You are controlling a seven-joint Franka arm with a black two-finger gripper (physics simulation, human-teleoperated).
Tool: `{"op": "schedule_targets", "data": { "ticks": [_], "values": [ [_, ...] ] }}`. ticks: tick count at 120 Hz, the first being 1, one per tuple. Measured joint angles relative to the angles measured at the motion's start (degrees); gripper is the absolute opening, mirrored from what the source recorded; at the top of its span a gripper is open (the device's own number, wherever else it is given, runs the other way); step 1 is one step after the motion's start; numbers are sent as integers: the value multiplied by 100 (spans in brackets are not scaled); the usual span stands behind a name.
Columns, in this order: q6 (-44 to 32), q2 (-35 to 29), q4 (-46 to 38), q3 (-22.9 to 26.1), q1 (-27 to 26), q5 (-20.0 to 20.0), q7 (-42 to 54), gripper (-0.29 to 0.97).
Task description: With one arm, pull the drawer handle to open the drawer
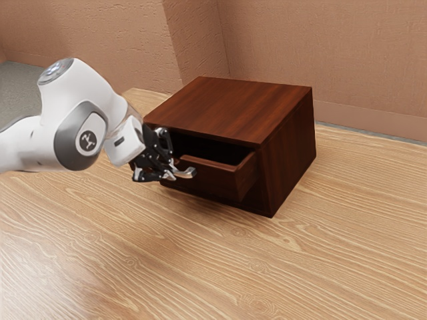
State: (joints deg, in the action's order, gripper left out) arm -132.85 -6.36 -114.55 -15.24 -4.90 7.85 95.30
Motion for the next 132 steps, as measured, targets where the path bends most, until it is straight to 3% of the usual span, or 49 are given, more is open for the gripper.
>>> {"op": "schedule_targets", "data": {
  "ticks": [55,109,132],
  "values": [
    [-285,-1276,-1318,-7,29,-22,74,-10],
    [-325,-1834,-1831,4,56,-86,112,-10],
    [-255,-1912,-1860,3,92,-88,100,-3]
  ]
}}
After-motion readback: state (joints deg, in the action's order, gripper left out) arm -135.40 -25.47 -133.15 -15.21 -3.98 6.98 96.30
